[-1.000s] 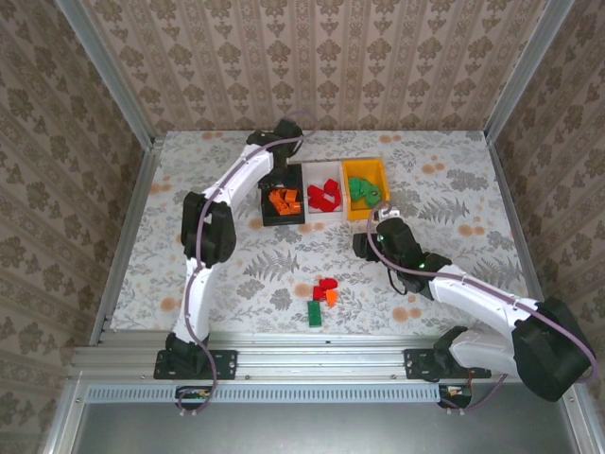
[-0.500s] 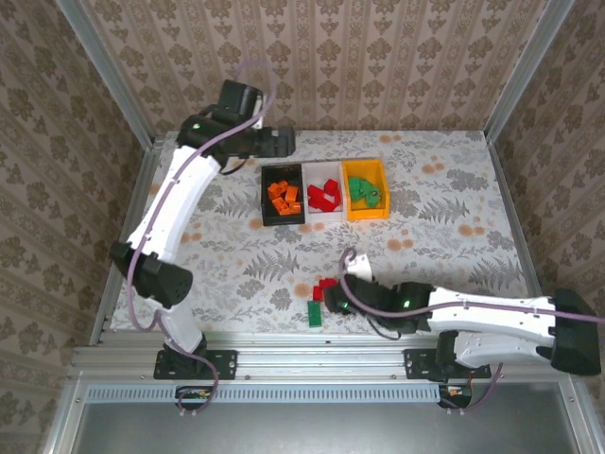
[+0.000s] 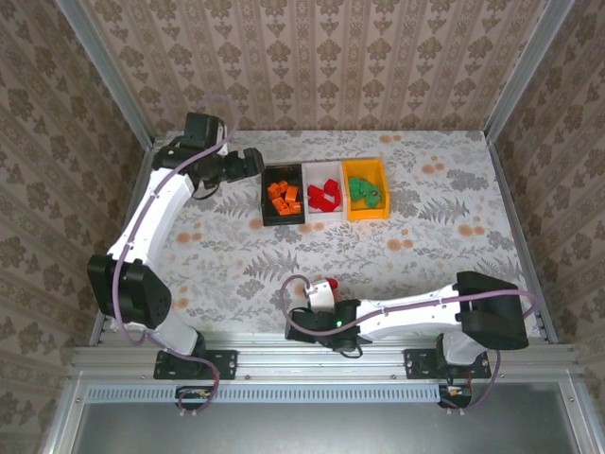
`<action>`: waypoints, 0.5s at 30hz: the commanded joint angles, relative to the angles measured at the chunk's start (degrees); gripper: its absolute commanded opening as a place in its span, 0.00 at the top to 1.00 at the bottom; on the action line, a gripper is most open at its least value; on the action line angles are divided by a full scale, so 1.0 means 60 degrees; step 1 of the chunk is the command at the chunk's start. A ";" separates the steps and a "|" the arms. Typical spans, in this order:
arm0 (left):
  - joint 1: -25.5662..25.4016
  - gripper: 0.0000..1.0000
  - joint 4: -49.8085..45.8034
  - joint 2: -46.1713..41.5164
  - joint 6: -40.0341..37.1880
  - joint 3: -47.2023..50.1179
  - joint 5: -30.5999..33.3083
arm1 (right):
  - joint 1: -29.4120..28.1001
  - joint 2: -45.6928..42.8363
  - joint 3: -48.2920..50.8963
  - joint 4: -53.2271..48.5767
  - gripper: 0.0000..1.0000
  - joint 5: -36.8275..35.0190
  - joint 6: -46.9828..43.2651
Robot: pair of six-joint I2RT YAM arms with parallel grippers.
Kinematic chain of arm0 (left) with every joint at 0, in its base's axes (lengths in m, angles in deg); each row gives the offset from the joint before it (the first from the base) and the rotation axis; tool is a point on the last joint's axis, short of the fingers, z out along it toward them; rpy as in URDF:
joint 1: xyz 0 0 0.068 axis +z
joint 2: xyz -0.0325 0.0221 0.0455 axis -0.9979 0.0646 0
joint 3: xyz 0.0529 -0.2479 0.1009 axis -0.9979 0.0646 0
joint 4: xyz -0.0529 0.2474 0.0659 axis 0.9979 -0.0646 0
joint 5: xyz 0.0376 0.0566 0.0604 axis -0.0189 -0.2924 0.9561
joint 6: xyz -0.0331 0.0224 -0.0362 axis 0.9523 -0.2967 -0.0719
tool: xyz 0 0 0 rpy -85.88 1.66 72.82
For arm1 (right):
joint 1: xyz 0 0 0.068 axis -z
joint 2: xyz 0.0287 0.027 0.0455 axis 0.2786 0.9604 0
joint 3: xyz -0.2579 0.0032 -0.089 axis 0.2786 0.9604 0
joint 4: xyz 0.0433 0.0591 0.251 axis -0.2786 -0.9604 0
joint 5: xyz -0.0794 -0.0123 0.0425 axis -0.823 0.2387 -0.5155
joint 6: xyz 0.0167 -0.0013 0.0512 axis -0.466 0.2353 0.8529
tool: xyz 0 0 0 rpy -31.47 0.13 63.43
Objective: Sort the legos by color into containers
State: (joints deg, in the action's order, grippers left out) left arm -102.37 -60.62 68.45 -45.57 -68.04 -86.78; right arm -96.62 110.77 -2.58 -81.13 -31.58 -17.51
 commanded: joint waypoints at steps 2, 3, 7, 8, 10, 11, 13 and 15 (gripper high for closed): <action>0.0063 0.00 0.0506 -0.0356 0.0224 0.0068 -0.0372 | 0.0240 0.0423 -0.0220 0.0278 0.30 0.0498 0.0102; 0.0099 0.00 0.0527 -0.0368 0.0252 0.0095 -0.0417 | 0.0306 0.0512 -0.0203 0.0392 0.31 0.0634 0.0056; 0.0243 0.00 0.0644 -0.0358 0.0368 0.0190 -0.0601 | 0.0449 0.0734 -0.0133 0.0636 0.34 0.0751 -0.0096; 0.0275 0.00 0.0682 -0.0340 0.0397 0.0216 -0.0693 | 0.0490 0.0784 -0.0134 0.0696 0.35 0.0742 -0.0180; 0.0335 0.00 0.0702 -0.0301 0.0435 0.0232 -0.0782 | 0.0542 0.0921 -0.0151 0.0864 0.37 0.0832 -0.0312; 0.0341 0.00 0.0722 -0.0284 0.0450 0.0240 -0.0805 | 0.0563 0.1035 -0.0171 0.0918 0.38 0.0866 -0.0335; 0.0379 0.00 0.0728 -0.0259 0.0489 0.0254 -0.0820 | 0.0590 0.1271 -0.0235 0.0955 0.42 0.0866 -0.0366; 0.0396 0.00 0.0760 -0.0233 0.0508 0.0300 -0.0835 | 0.0594 0.1466 -0.0283 0.0984 0.52 0.0756 -0.0357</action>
State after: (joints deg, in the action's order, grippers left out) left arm -100.45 -57.23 67.05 -43.48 -66.80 -90.28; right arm -93.36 117.44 -2.93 -75.82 -27.34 -19.29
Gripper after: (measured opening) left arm 0.997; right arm 0.509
